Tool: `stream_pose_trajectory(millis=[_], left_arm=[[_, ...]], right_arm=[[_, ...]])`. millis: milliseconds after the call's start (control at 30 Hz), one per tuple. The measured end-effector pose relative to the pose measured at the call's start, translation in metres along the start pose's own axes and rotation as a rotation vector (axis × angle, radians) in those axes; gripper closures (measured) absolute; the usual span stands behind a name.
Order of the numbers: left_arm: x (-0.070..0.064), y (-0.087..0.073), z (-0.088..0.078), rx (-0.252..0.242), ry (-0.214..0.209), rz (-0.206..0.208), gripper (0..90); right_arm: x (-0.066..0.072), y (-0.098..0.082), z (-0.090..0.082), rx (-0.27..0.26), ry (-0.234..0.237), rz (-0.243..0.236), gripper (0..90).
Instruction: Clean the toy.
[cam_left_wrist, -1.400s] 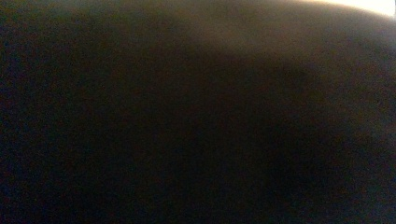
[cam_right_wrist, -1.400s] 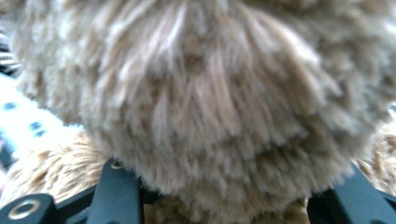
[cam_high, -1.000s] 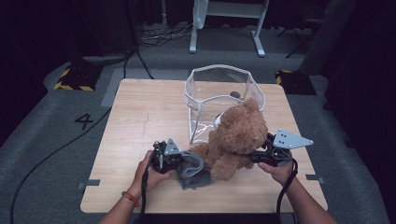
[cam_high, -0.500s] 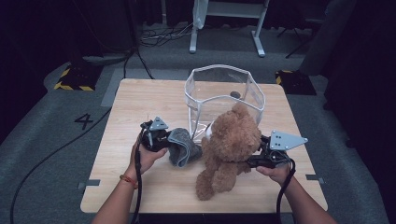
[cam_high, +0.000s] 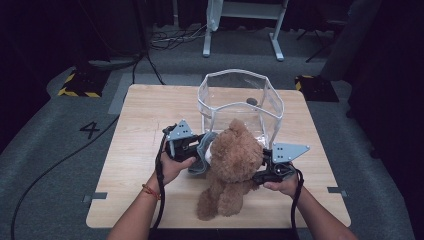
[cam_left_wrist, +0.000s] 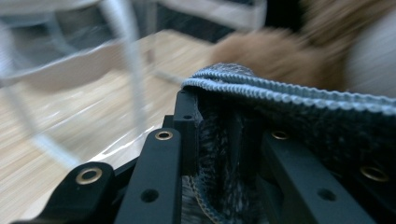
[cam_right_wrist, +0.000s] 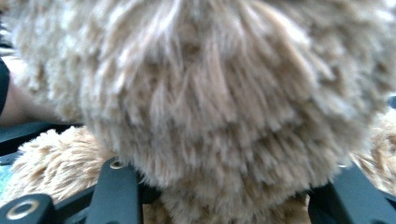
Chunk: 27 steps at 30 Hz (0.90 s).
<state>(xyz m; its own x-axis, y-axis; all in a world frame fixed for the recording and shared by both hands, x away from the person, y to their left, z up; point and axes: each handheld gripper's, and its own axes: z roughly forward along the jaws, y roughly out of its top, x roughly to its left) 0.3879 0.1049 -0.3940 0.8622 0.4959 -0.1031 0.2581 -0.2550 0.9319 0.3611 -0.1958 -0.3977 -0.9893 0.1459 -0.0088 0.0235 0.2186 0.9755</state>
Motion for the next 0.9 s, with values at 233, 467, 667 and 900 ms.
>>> stream_pose_trajectory(millis=[233,467,667,900], left_arm=[[-0.014,-0.005,0.021,0.091,-0.044,0.071,76.2],[-0.007,-0.022,0.029,0.229,0.054,0.146,76.8],[0.007,-0.045,0.023,0.283,0.062,0.082,76.7],[-0.017,-0.045,0.000,0.272,-0.014,0.162,76.8]], right_arm=[[0.002,0.000,0.000,0.003,0.010,-0.012,47.6],[0.003,-0.002,-0.004,0.010,0.001,-0.024,47.7],[0.000,0.000,-0.013,-0.017,-0.018,-0.015,47.8],[-0.005,0.001,-0.028,-0.018,-0.154,-0.003,47.9]])
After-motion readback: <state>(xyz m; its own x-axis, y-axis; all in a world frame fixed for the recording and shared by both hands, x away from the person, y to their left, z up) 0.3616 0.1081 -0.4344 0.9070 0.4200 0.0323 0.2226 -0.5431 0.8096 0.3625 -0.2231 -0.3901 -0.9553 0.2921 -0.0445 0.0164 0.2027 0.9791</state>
